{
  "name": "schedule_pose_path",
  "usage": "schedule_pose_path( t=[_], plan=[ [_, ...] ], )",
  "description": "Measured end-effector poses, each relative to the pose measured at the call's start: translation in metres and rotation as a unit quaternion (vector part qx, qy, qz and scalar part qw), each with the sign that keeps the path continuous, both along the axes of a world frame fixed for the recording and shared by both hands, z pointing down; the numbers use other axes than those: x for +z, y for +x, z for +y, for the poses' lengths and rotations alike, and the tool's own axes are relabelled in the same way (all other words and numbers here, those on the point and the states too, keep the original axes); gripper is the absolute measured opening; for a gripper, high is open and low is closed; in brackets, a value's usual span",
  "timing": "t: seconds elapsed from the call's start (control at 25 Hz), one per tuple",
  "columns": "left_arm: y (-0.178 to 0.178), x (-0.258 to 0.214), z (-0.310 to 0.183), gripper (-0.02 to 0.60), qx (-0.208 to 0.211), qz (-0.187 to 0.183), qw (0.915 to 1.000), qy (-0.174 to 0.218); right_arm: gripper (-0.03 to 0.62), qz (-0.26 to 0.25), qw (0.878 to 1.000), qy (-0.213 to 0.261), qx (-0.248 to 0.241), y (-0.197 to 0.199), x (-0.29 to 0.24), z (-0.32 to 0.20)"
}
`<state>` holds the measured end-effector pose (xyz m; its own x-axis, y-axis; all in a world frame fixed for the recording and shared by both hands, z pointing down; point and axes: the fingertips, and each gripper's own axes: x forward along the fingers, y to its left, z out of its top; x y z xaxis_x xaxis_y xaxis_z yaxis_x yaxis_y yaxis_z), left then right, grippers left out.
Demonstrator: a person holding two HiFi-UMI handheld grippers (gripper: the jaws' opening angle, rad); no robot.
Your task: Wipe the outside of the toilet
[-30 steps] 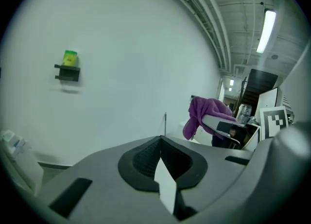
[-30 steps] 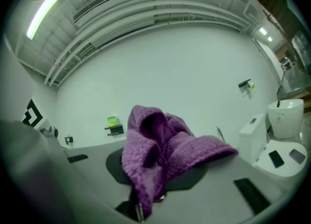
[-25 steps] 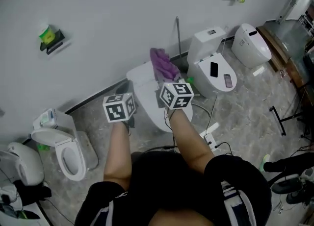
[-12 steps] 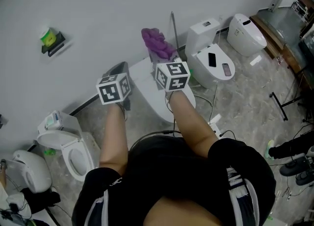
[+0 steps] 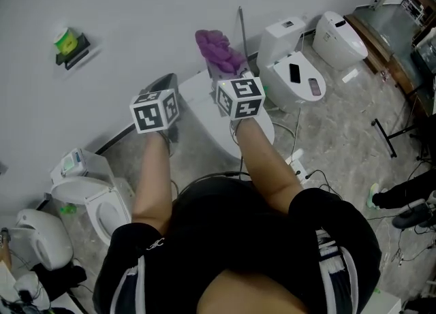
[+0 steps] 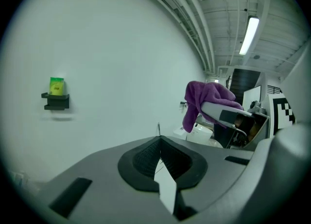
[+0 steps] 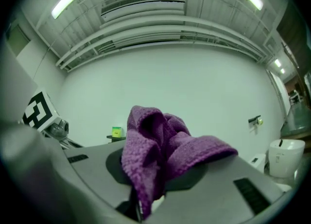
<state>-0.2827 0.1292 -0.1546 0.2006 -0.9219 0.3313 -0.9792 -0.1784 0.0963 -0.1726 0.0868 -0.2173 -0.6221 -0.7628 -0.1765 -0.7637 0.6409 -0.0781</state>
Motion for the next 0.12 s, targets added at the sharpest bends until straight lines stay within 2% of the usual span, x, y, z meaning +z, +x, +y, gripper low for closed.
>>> schedule_pose_path(
  t=[0.12],
  plan=[
    [-0.016, -0.005, -0.001, 0.006, 0.002, 0.005, 0.9999, 0.009, 0.082, 0.024, 1.000, 0.016, 0.001, -0.021, 0.000, 0.005]
  ],
)
